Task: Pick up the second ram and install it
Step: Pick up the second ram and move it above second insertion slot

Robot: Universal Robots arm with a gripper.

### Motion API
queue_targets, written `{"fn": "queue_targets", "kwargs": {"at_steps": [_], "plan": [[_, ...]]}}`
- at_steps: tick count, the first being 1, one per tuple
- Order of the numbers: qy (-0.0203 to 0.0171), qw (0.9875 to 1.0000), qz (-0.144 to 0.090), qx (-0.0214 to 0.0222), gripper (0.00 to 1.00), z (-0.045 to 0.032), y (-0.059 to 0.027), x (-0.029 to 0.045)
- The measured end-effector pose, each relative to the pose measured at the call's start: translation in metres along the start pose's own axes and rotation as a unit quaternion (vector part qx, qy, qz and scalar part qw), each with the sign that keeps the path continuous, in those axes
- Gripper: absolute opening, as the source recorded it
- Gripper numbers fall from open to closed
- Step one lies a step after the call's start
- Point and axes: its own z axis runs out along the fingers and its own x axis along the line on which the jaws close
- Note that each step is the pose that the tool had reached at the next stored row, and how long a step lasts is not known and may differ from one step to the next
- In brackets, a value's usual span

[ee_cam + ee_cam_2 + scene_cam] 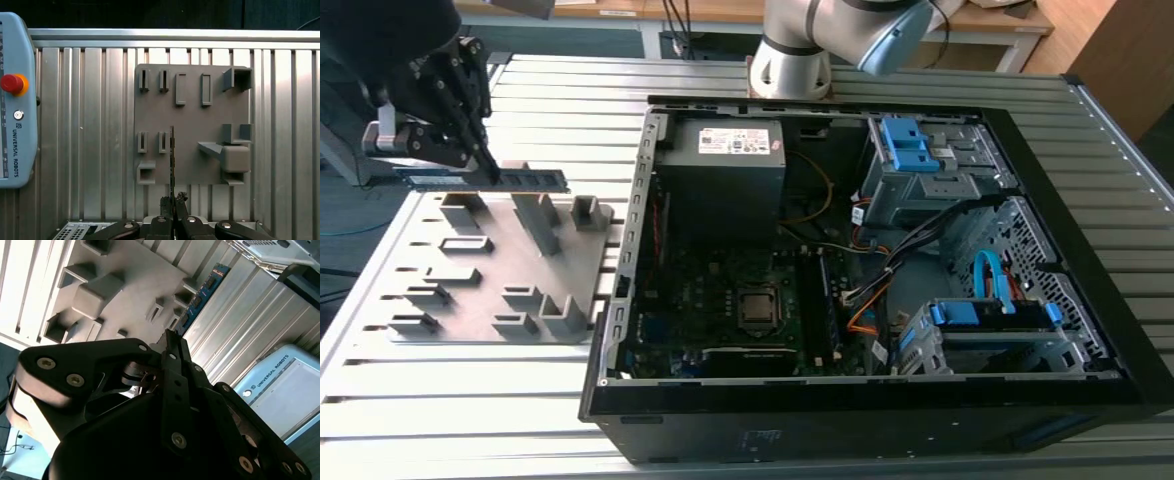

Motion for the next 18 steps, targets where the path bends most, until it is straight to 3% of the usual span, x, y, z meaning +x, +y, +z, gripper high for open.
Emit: {"fn": "queue_targets", "kwargs": {"at_steps": [18], "plan": [[0.0, 1.0, 0.0, 0.0, 0.14, 0.0001, -0.0371, -0.0005]]}}
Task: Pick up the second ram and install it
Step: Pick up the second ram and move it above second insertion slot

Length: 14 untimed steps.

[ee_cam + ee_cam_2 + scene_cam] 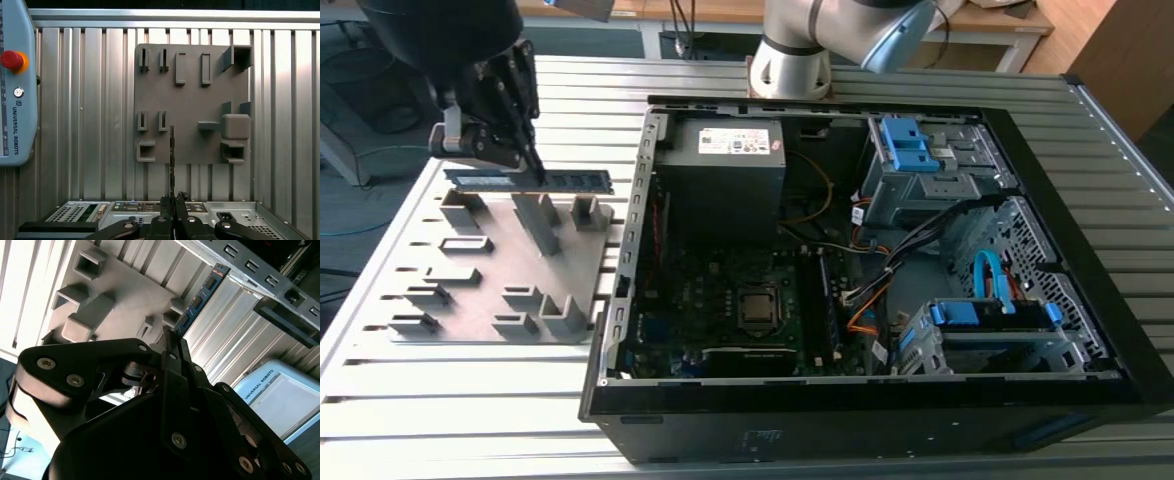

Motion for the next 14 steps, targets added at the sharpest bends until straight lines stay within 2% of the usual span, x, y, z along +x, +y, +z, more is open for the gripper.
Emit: {"fn": "queue_targets", "kwargs": {"at_steps": [14], "plan": [[0.0, 1.0, 0.0, 0.0, 0.14, 0.0001, -0.0293, -0.0004]]}}
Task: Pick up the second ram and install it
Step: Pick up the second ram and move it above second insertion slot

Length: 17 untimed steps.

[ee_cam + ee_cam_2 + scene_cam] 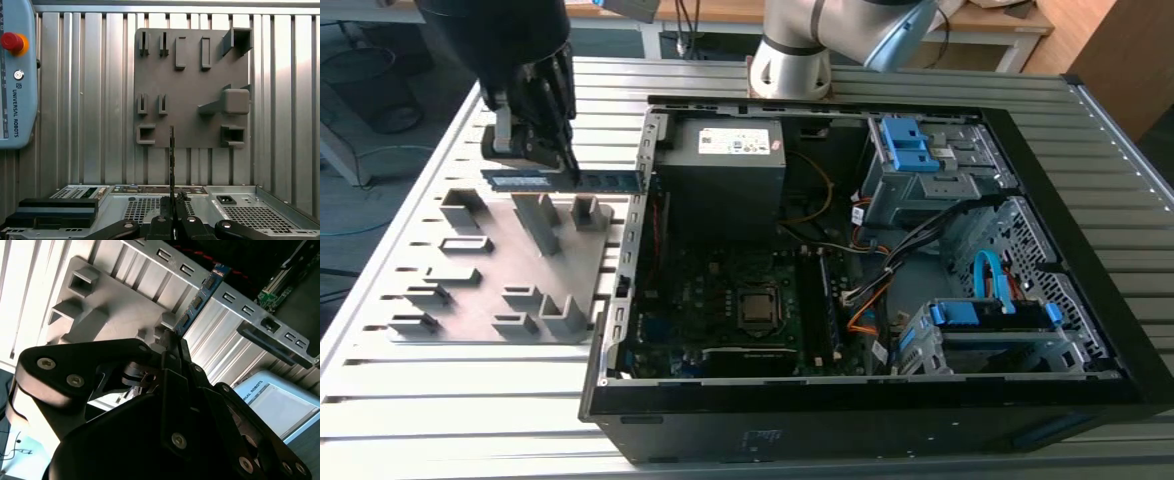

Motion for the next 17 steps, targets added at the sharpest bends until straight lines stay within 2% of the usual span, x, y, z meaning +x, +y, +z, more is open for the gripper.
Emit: {"fn": "queue_targets", "kwargs": {"at_steps": [5, 17], "plan": [[0.0, 1.0, 0.0, 0.0, 0.14, 0.0001, -0.0139, -0.0002], [0.0, 1.0, 0.0, 0.0, 0.14, 0.0003, -0.04, -0.0005]]}}
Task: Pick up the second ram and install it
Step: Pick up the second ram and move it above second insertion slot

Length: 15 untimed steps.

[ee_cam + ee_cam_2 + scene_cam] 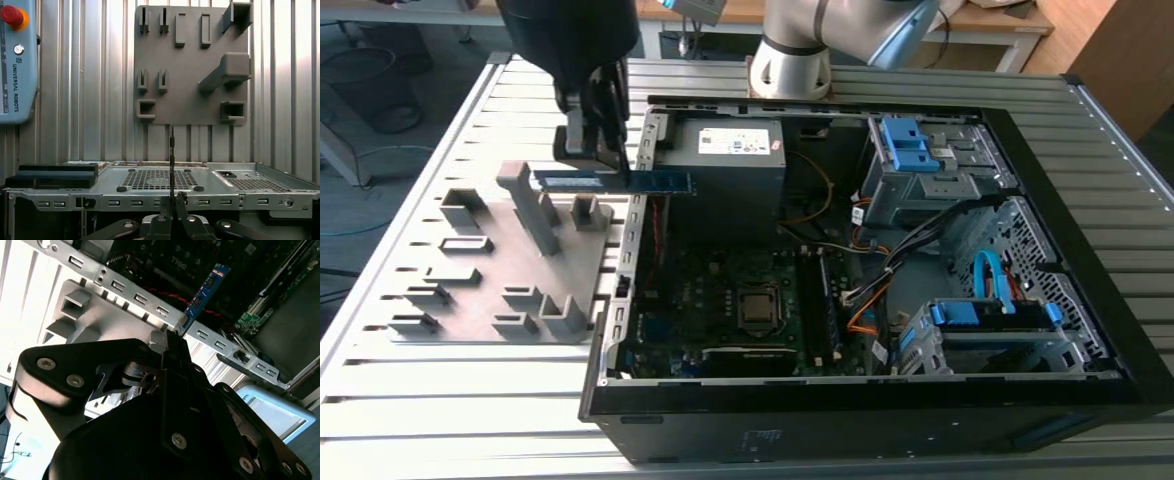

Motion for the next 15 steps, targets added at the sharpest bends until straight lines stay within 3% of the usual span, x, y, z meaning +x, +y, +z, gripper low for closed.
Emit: {"fn": "queue_targets", "kwargs": {"at_steps": [15], "plan": [[0.0, 1.0, 0.0, 0.0, 0.14, 0.0004, -0.0309, -0.0004]]}}
